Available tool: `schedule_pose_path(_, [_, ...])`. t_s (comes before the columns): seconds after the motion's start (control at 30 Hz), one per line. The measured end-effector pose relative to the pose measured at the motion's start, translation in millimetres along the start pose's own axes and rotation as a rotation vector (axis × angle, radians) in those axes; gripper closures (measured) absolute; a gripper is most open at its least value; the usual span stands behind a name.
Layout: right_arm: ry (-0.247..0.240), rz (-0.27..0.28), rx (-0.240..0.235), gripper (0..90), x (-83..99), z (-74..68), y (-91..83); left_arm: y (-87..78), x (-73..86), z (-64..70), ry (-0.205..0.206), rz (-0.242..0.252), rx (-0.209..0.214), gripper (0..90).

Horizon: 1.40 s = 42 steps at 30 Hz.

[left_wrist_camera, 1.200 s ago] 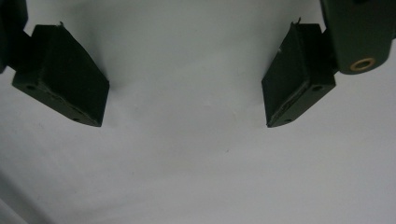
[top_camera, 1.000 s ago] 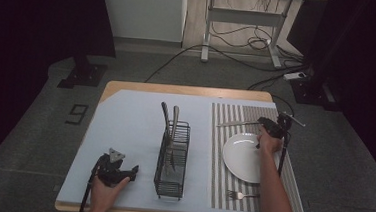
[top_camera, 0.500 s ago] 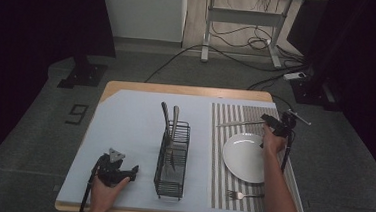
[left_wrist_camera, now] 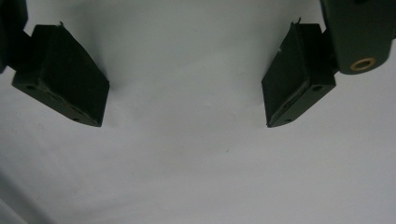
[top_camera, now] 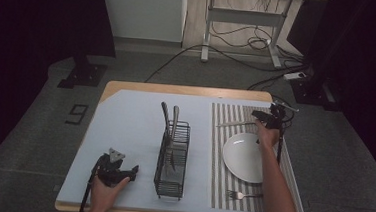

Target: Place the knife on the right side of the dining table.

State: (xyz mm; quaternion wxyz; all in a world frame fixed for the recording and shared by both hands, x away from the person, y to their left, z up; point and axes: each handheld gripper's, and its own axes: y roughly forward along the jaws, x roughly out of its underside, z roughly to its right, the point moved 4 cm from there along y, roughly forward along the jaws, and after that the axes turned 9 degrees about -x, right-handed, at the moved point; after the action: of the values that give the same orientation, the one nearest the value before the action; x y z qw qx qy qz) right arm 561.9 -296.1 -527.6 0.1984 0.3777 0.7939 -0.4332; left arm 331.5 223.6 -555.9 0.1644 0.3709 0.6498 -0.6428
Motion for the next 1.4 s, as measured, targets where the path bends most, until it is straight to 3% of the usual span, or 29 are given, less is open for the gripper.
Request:
schedule_pose_path(0.13, [-0.027,-0.046,0.021,48.5,-0.5,-0.9,13.6,0.0,0.0,0.0,0.000,0.000,0.000,14.3])
schedule_pose_path(0.23, [-0.055,-0.039,0.019,48.5,-2.7,-3.8,16.6,0.0,0.0,0.0,0.000,0.000,0.000,14.3])
schedule_pose_path(0.27, [-0.084,-0.072,0.037,48.2,-3.9,-6.3,21.2,0.0,0.1,0.1,0.000,0.002,-0.001,14.3])
schedule_pose_path(0.37, [-0.116,-0.087,0.051,48.1,-5.9,-7.9,25.1,0.0,0.0,0.0,0.000,0.001,0.000,14.4])
schedule_pose_path(0.67, [-0.154,-0.170,0.088,47.8,-4.2,-6.2,35.9,0.0,0.1,0.1,0.000,0.002,-0.001,14.4])
schedule_pose_path(1.4, [-0.147,-0.206,0.116,47.0,-1.3,-4.5,29.9,-0.1,0.2,0.1,0.000,0.001,0.000,14.4])
